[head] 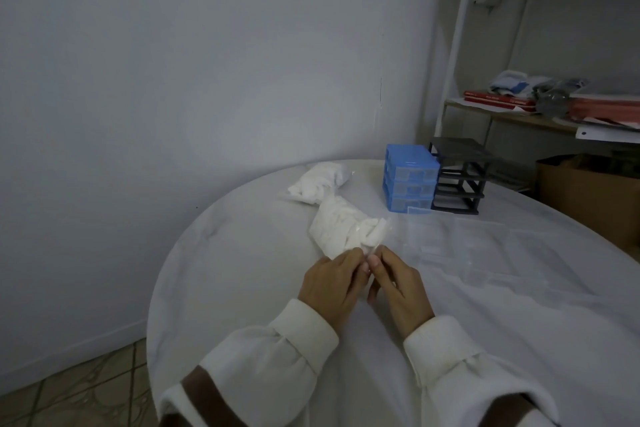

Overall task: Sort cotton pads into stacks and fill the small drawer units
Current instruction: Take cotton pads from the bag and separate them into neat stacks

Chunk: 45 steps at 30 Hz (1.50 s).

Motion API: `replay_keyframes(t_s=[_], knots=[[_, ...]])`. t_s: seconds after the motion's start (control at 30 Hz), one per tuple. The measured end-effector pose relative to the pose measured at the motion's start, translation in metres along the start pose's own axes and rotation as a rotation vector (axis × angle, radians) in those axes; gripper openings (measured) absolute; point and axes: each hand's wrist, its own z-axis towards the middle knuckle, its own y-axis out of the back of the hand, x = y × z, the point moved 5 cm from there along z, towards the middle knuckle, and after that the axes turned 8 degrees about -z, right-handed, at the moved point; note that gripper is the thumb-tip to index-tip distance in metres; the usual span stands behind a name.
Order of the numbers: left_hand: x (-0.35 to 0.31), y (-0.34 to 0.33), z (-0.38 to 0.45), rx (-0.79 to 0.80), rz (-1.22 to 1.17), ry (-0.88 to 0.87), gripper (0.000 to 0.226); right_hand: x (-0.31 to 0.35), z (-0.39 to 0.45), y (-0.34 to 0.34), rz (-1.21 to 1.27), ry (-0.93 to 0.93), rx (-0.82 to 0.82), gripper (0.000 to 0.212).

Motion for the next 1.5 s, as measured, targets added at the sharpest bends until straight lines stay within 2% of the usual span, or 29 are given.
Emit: replay_keyframes(t_s=[0.27, 0.43, 0.5, 0.57, 0.77, 0.9, 1.07, 1.2, 1.3, 1.37, 1.5], knots=[[-0.010, 0.006, 0.003, -0.081, 0.272, -0.132, 0.030, 0.001, -0.001, -0.002, -0.204, 0.098, -0.033, 0.025], [-0.012, 0.005, 0.002, -0.108, 0.295, -0.164, 0.040, 0.003, -0.003, 0.003, -0.347, 0.137, -0.097, 0.040], [-0.013, 0.005, 0.002, -0.108, 0.302, -0.172, 0.035, 0.003, -0.003, 0.003, -0.377, 0.147, -0.115, 0.045], [-0.012, 0.005, 0.001, -0.109, 0.306, -0.167, 0.034, 0.002, -0.004, 0.005, -0.419, 0.143, -0.140, 0.045], [-0.010, 0.007, 0.002, -0.145, 0.302, -0.131, 0.048, 0.001, -0.004, 0.006, -0.462, 0.124, -0.171, 0.043], [-0.007, 0.011, 0.004, -0.131, 0.312, -0.101, 0.032, 0.003, -0.003, 0.008, -0.594, 0.150, -0.223, 0.038], [-0.008, 0.013, 0.003, -0.151, 0.305, -0.061, 0.031, -0.003, -0.003, 0.009, -0.629, 0.080, -0.208, 0.039], [0.001, 0.028, 0.005, -0.262, 0.327, 0.110, 0.031, -0.009, -0.002, 0.016, -0.647, -0.172, -0.160, 0.038], [0.005, 0.043, 0.005, -0.369, 0.304, 0.251, 0.033, -0.013, -0.001, 0.025, -0.633, -0.322, -0.137, 0.028], [0.003, 0.044, 0.004, -0.382, 0.239, 0.232, 0.034, -0.011, 0.000, 0.027, -0.576, -0.311, -0.158, 0.026], [0.003, 0.034, 0.004, -0.276, 0.058, 0.176, 0.022, -0.011, 0.003, 0.027, -0.045, -0.262, -0.263, 0.019]])
